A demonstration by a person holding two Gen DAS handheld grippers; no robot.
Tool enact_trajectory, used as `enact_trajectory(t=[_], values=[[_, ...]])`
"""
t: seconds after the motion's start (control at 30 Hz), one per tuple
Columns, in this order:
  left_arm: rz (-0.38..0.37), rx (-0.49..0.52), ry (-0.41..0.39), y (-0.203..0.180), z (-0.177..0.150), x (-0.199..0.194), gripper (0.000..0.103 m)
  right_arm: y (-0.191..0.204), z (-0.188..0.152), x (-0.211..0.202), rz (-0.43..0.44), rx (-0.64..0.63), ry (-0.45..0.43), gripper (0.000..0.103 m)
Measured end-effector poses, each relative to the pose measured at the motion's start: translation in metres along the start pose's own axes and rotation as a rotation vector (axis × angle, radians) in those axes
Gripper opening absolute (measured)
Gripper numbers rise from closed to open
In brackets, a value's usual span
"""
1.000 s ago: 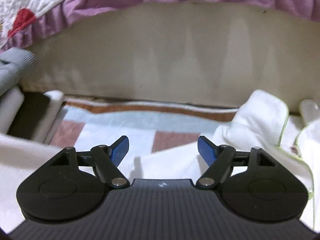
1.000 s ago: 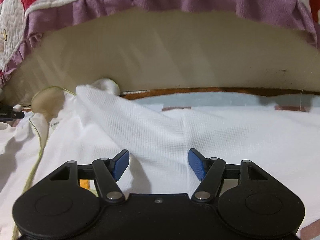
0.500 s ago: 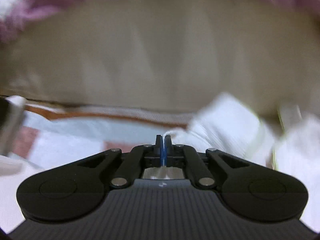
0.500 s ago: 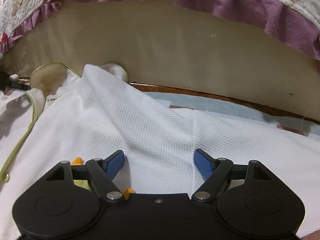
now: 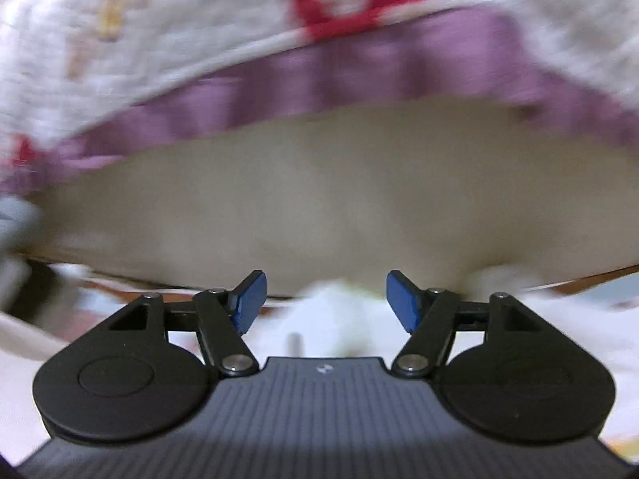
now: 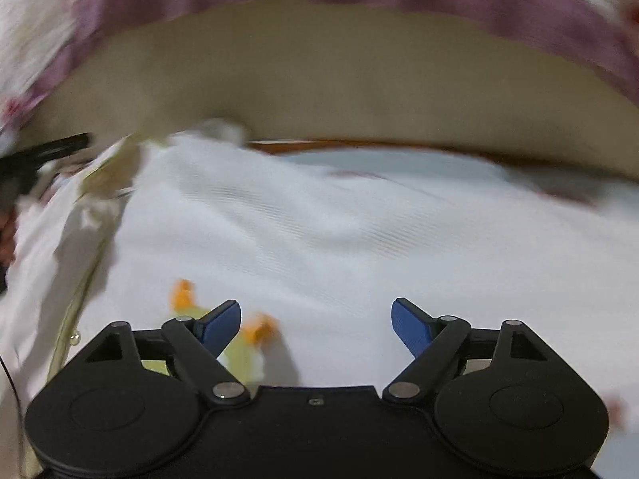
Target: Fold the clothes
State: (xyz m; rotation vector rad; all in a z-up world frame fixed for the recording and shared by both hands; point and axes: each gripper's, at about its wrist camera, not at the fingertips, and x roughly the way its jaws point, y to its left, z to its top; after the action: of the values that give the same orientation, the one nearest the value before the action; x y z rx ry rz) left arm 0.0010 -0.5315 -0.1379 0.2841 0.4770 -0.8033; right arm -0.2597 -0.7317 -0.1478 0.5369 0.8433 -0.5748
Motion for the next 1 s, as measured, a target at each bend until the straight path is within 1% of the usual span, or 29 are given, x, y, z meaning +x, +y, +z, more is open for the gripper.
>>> enact_trajectory(t=[0.03,0.07,0.1,0.13,0.17,0.2,0.23,0.27,0.3,0.37,0.4,0.47,0.5,0.53,0.57,0.6,0.63,0.67,0.7,0.73,0.8,0.83,0.87,0.9,0.93,0.97,1.0], values=[[-0.077,-0.023,0.025,-0.008,0.002,0.01,0.073,-0.016,-0.001,-0.013,-0.029,0.029,0.023,0.086],[-0.147,-0.045,0.05,-0.015,0.003,0.019,0.073,-0.036,-0.004,-0.026,-0.064,0.057,0.026,0.086],[-0.181,-0.064,0.075,-0.023,0.004,0.031,0.074,-0.059,-0.008,-0.04,-0.104,0.084,0.01,0.086],[-0.2,-0.06,0.105,-0.033,0.005,0.045,0.074,-0.085,-0.015,-0.051,-0.143,0.144,-0.022,0.087],[-0.213,-0.057,0.135,-0.042,0.006,0.058,0.074,-0.114,-0.027,-0.06,-0.181,0.236,-0.07,0.087],[-0.207,-0.051,0.158,-0.048,0.007,0.069,0.074,-0.143,-0.038,-0.069,-0.219,0.327,-0.118,0.087],[-0.2,-0.045,0.182,-0.055,0.008,0.079,0.074,-0.169,-0.047,-0.074,-0.261,0.429,-0.136,0.086],[-0.198,-0.042,0.208,-0.061,0.009,0.089,0.074,-0.193,-0.053,-0.077,-0.307,0.533,-0.132,0.083],[-0.214,-0.051,0.242,-0.064,0.009,0.096,0.074,-0.211,-0.055,-0.082,-0.336,0.604,-0.162,0.082],[-0.243,-0.059,0.307,-0.07,0.008,0.108,0.074,-0.237,-0.053,-0.092,-0.366,0.677,-0.264,0.081],[-0.245,-0.015,0.317,-0.076,0.006,0.106,0.078,-0.248,-0.053,-0.092,-0.398,0.719,-0.288,0.081],[-0.249,0.071,0.336,-0.089,0.002,0.101,0.083,-0.264,-0.056,-0.087,-0.467,0.829,-0.295,0.081],[-0.251,0.115,0.345,-0.095,0.0,0.099,0.083,-0.269,-0.06,-0.084,-0.492,0.873,-0.297,0.081],[-0.254,0.159,0.347,-0.102,-0.001,0.096,0.074,-0.272,-0.063,-0.083,-0.515,0.896,-0.307,0.084],[-0.262,0.209,0.319,-0.108,-0.002,0.089,0.061,-0.272,-0.063,-0.081,-0.546,0.895,-0.301,0.086],[-0.27,0.258,0.29,-0.114,-0.002,0.081,0.015,-0.271,-0.06,-0.076,-0.584,0.871,-0.279,0.088],[-0.271,0.297,0.256,-0.119,-0.002,0.073,0.014,-0.269,-0.055,-0.071,-0.62,0.831,-0.261,0.09],[-0.251,0.275,0.2,-0.117,0.002,0.065,0.014,-0.269,-0.05,-0.063,-0.653,0.771,-0.248,0.092],[-0.251,0.19,0.137,-0.105,0.008,0.061,0.014,-0.269,-0.045,-0.054,-0.692,0.709,-0.239,0.092],[-0.252,0.096,0.078,-0.091,0.012,0.057,0.014,-0.271,-0.044,-0.048,-0.713,0.656,-0.251,0.092],[-0.26,-0.167,-0.009,-0.062,0.013,0.043,0.015,-0.276,-0.045,-0.044,-0.706,0.576,-0.303,0.09],[-0.248,-0.206,-0.004,-0.058,0.011,0.045,0.015,-0.277,-0.044,-0.046,-0.696,0.554,-0.314,0.079],[-0.236,-0.244,0.002,-0.053,0.009,0.047,0.015,-0.278,-0.042,-0.048,-0.686,0.533,-0.324,0.066],[-0.222,-0.269,0.007,-0.051,0.006,0.05,0.015,-0.28,-0.041,-0.05,-0.677,0.511,-0.335,0.023],[-0.204,-0.237,0.009,-0.056,0.005,0.052,0.015,-0.281,-0.04,-0.052,-0.667,0.489,-0.346,0.005],[-0.207,-0.228,0.002,-0.061,0.004,0.053,0.015,-0.281,-0.038,-0.058,-0.666,0.469,-0.371,0.005],[-0.209,-0.219,-0.005,-0.066,0.003,0.054,0.015,-0.277,-0.037,-0.067,-0.689,0.442,-0.413,0.004]])
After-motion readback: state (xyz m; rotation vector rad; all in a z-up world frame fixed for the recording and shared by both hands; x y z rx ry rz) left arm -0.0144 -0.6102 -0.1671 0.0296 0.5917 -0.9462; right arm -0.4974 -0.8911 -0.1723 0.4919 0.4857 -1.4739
